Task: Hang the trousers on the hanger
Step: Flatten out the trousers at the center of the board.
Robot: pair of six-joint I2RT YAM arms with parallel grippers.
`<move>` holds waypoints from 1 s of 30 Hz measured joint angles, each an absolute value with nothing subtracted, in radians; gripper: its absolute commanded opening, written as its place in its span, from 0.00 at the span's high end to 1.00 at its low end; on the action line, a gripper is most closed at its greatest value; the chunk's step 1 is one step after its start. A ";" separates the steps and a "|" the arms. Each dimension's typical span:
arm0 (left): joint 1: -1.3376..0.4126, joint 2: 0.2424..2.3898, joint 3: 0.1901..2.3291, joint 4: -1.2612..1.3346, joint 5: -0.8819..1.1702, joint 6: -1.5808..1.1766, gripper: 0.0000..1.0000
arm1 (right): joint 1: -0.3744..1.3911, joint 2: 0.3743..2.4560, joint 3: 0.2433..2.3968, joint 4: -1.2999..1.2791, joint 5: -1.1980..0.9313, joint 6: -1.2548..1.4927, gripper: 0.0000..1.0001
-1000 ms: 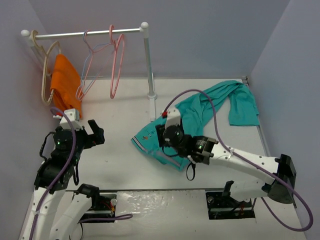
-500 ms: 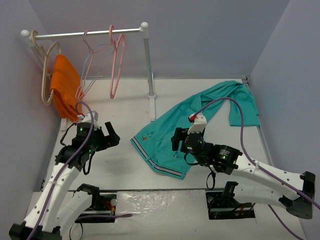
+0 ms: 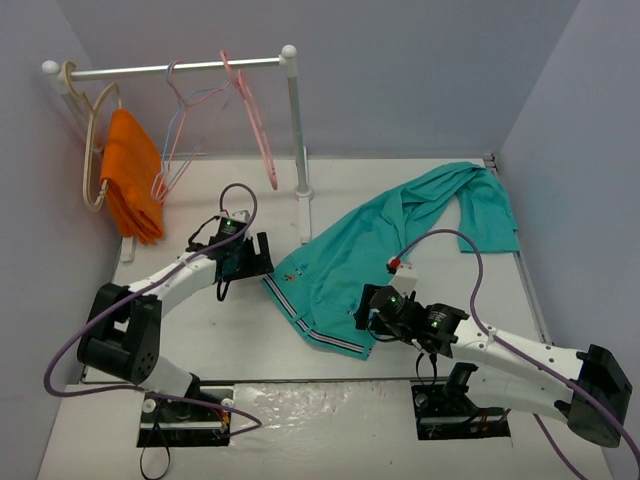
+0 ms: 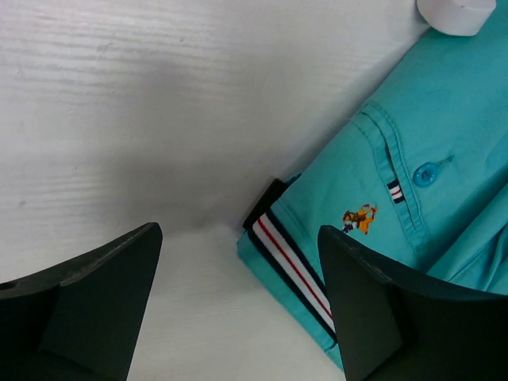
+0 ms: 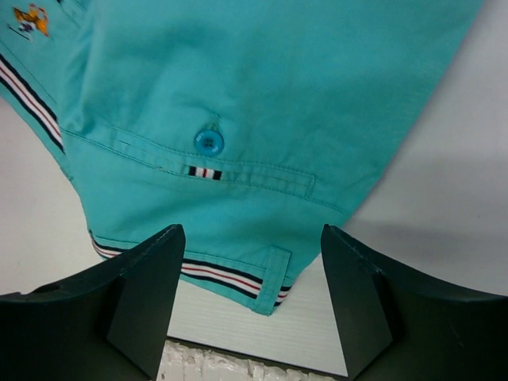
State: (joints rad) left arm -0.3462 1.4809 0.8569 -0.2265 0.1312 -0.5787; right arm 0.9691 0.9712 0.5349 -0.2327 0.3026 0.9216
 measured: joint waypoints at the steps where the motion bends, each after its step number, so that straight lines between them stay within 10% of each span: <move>1: -0.352 1.499 0.864 -0.212 0.130 -0.576 0.25 | 0.969 0.973 0.523 -0.233 0.292 0.936 0.34; 30: -0.455 1.596 0.870 -0.144 0.080 -0.542 0.48 | 0.998 1.145 0.474 -0.227 0.125 1.092 0.43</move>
State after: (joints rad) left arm -0.4549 1.5955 0.8703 -0.1436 0.0799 -0.5423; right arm 0.9982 1.1455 0.4744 -0.2275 0.1245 1.0920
